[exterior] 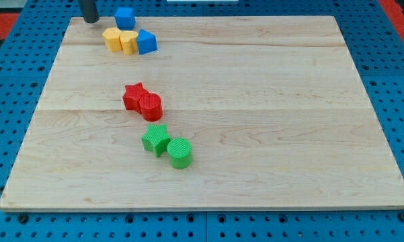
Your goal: Adjust blue cube towards the top right of blue triangle
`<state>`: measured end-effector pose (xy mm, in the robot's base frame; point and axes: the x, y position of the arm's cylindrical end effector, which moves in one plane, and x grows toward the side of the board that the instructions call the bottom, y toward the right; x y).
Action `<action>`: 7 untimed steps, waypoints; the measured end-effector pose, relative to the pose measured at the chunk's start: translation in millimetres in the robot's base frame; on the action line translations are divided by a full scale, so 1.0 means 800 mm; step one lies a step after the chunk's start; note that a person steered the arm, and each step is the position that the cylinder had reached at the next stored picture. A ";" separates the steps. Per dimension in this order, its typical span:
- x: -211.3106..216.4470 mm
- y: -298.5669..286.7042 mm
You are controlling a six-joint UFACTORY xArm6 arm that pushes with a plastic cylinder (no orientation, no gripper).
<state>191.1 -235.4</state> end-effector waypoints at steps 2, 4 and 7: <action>0.001 0.097; 0.084 0.306; 0.000 0.434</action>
<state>191.5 111.9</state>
